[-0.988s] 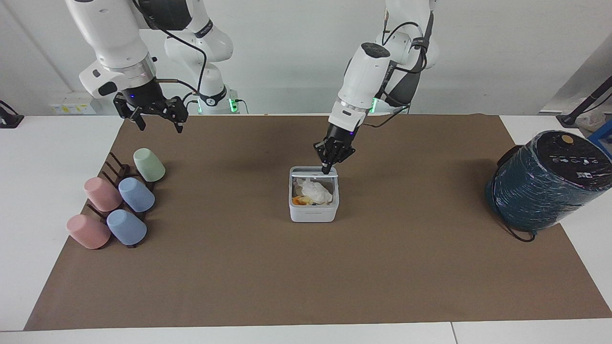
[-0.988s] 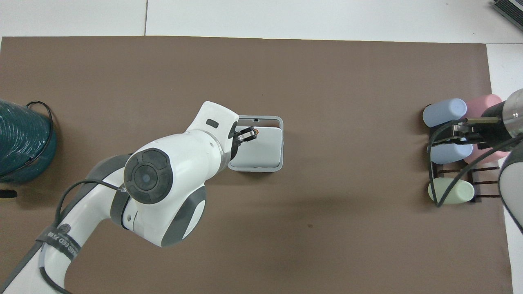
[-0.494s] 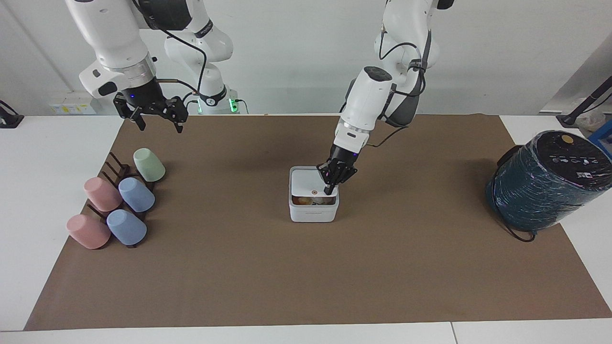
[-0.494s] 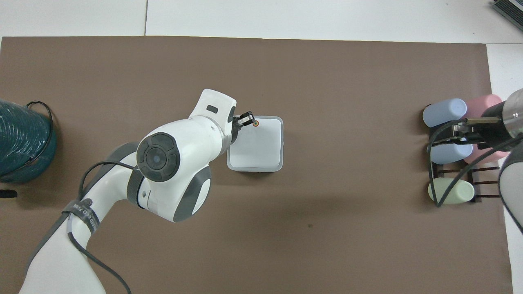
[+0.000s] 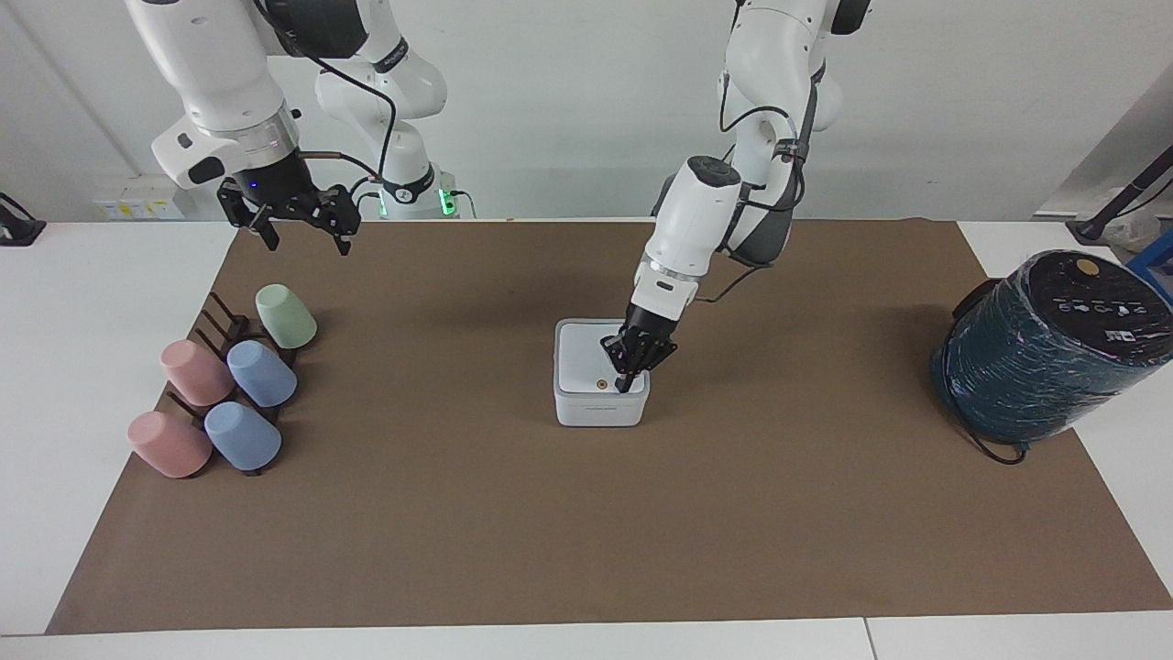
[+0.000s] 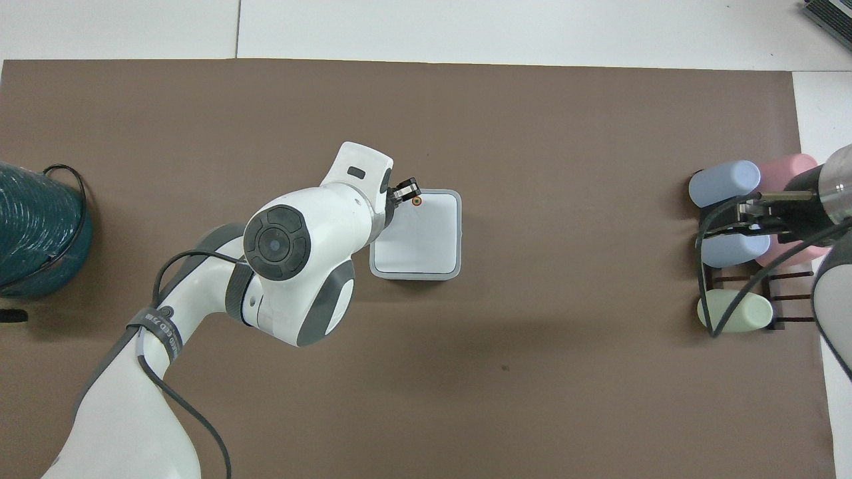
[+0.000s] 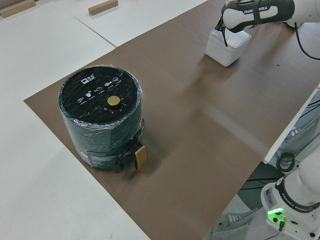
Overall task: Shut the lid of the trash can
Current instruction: 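Grip the raised lid edge with the left gripper and tilt it down, then push the lid down flat onto the can with the left gripper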
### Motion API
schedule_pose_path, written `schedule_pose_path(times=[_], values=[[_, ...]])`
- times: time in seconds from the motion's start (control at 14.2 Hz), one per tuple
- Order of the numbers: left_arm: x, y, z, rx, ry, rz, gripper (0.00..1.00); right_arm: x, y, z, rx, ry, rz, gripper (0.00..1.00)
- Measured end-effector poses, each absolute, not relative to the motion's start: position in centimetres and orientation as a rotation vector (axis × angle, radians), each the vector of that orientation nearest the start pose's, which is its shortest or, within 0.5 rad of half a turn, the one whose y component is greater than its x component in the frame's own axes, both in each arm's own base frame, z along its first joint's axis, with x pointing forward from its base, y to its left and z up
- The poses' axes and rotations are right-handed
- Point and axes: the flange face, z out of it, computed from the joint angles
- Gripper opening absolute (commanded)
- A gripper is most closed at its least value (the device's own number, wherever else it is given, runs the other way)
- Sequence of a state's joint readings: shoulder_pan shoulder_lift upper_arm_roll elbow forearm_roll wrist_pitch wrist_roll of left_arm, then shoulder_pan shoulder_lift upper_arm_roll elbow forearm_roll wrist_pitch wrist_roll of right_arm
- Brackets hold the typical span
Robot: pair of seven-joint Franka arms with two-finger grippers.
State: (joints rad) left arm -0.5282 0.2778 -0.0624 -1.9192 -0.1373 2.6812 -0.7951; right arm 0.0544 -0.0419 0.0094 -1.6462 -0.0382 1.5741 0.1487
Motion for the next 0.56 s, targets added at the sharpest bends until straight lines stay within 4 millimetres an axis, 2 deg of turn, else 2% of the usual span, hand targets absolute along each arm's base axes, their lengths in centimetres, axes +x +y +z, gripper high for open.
schedule_pose_path(times=[0.56], values=[[54.31, -36.45, 40.12, -3.45, -0.528, -0.546, 0.03, 53.96, 3.05, 61.22, -3.18, 0.134, 0.041, 1.0]])
